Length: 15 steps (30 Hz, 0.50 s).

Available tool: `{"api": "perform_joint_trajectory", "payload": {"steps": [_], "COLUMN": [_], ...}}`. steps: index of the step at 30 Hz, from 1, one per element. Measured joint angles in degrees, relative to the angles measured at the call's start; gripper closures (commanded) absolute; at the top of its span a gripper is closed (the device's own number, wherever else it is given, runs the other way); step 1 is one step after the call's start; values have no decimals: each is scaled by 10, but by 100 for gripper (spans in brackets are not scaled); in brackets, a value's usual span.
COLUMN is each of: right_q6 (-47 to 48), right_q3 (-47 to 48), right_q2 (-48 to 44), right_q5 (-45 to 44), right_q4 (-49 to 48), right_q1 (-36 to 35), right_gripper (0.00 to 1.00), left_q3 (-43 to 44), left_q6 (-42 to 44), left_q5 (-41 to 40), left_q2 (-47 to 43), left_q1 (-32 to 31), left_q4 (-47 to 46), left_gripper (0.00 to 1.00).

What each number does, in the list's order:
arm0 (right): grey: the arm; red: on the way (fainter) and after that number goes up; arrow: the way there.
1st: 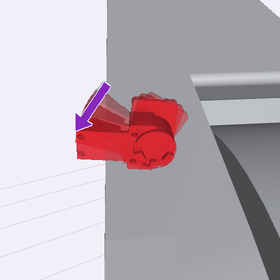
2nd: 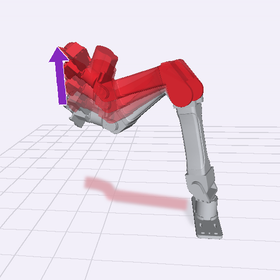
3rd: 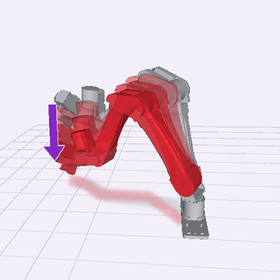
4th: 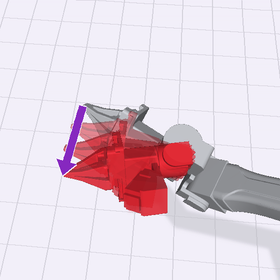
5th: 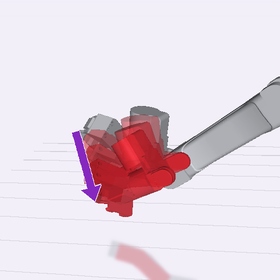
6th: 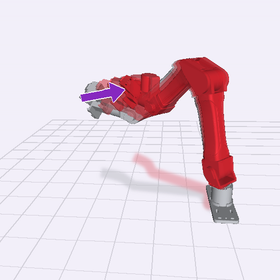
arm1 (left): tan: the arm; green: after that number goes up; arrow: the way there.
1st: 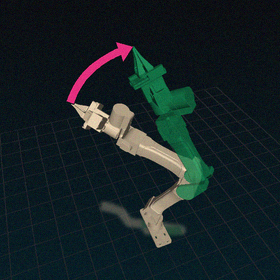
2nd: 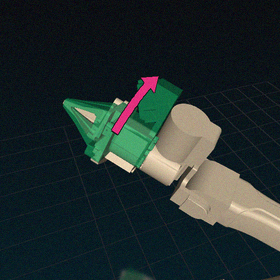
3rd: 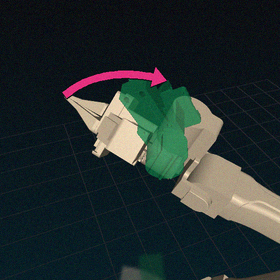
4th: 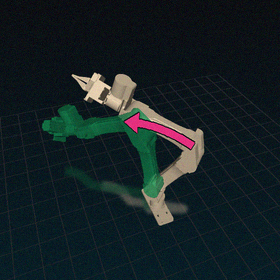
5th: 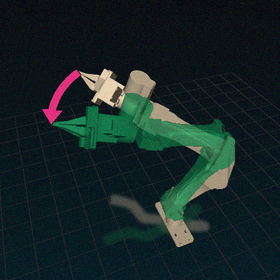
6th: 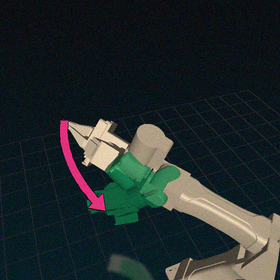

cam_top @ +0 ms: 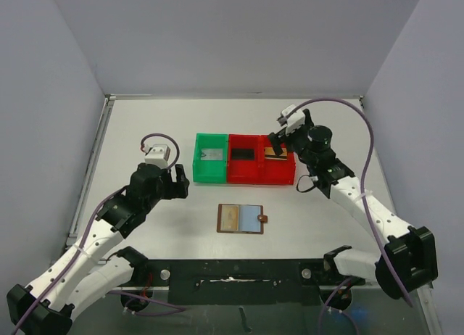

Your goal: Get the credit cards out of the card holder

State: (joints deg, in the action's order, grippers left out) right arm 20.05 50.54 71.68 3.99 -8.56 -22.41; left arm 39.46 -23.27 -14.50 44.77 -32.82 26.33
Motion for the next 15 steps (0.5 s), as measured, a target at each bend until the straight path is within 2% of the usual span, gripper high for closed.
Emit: {"api": "perform_joint_trajectory", "payload": {"steps": [3,6,11,15], "right_q6": [-115,-231,-413,-561], "right_q3": [-24,-50,-71,-153], "right_q2": [-47,-67,-45,-39], "right_q5": [8,49,141,205], "right_q4": [-1,16,42,-23], "right_q1": [3,15,29,31], "right_gripper": [0,2,2,2], "left_q3": [0,0,0,0], "left_q6": [0,0,1,0], "left_q5": [6,14,21,26], "left_q2": [5,10,13,13], "left_q1": [0,2,3,3], "left_q4": [0,0,-1,-1], "left_gripper": [20,20,20,20]}}
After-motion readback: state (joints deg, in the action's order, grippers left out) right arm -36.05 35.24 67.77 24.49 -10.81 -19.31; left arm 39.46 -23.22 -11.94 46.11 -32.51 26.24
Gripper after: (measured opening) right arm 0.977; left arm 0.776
